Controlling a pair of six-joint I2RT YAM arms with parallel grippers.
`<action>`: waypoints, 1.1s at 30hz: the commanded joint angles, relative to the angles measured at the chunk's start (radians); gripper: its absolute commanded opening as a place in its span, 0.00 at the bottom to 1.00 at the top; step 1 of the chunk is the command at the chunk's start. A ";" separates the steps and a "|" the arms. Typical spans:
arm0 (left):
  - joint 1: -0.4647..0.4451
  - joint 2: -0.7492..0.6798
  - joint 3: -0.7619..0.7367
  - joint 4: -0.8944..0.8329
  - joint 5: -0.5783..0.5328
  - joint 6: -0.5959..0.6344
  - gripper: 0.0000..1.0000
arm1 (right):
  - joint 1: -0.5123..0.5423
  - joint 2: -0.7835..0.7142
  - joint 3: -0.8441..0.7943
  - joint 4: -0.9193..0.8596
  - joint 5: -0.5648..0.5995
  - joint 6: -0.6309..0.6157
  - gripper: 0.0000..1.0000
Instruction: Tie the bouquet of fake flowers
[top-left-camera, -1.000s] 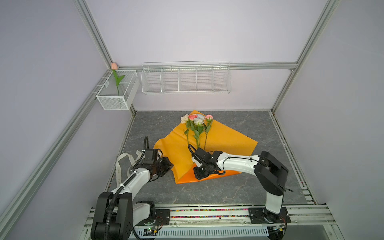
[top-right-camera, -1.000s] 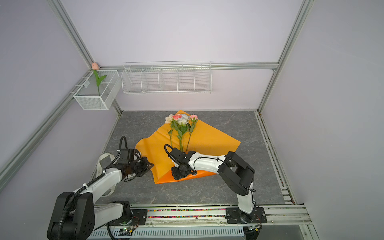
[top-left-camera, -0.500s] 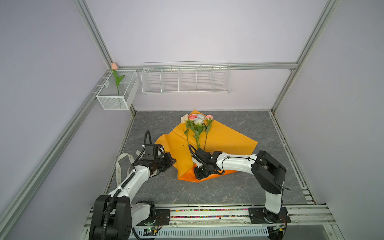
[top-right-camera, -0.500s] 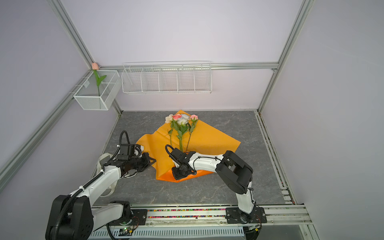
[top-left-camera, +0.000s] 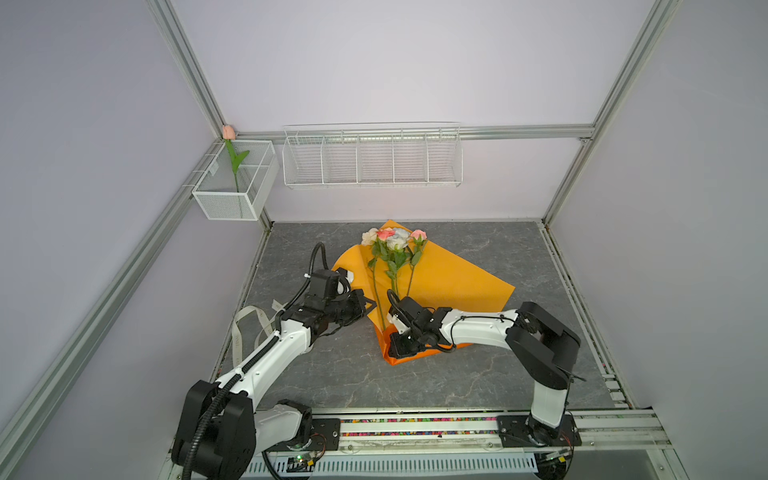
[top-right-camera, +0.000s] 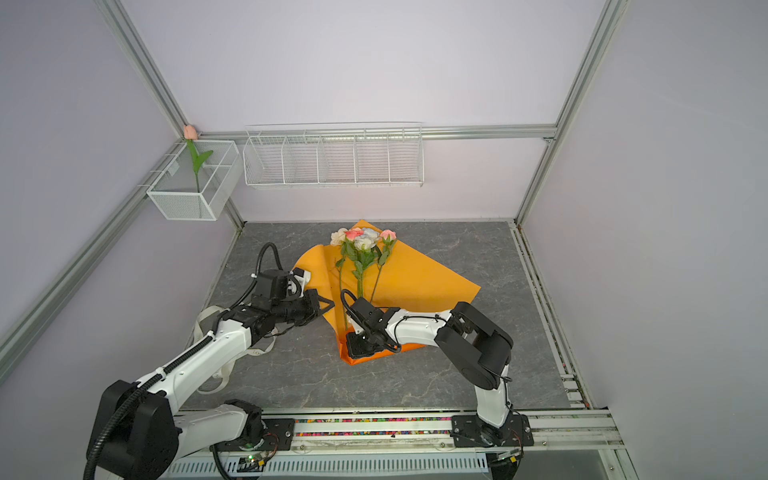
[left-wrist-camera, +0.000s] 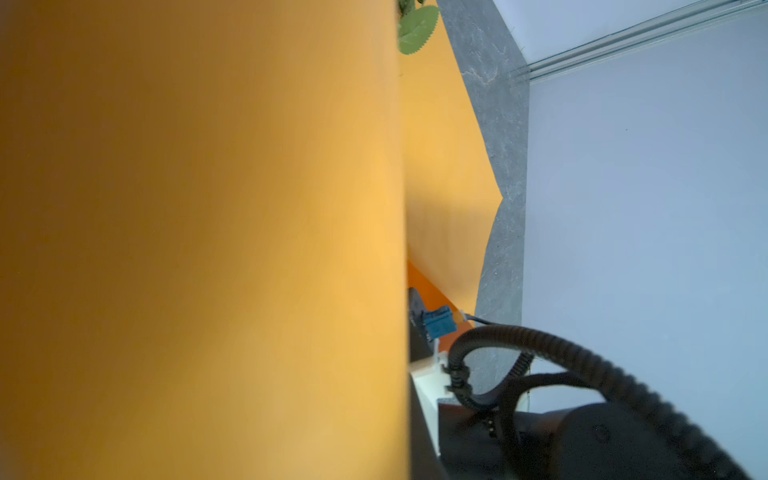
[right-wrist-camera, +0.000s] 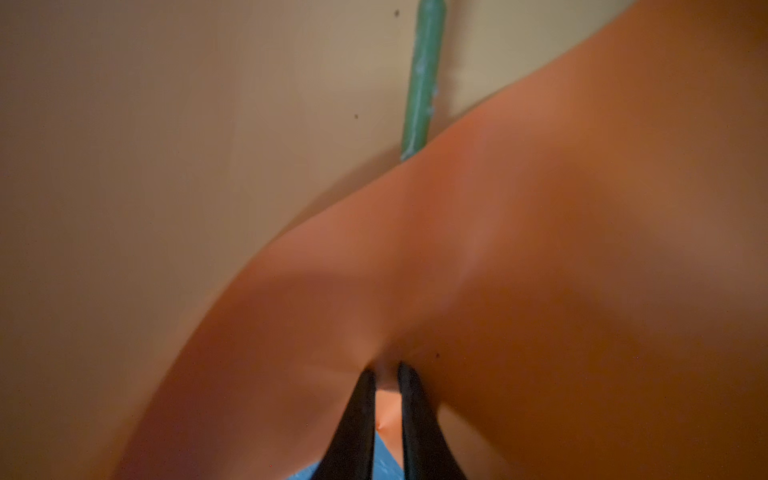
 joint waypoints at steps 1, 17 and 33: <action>-0.043 0.063 0.052 0.057 0.006 -0.037 0.00 | -0.008 0.048 -0.070 -0.015 0.002 0.050 0.17; -0.141 0.344 0.188 -0.011 0.078 0.071 0.00 | -0.034 0.054 -0.194 0.239 -0.095 0.168 0.17; -0.156 0.518 0.226 0.096 0.123 0.050 0.00 | -0.051 -0.041 -0.271 0.341 -0.107 0.180 0.24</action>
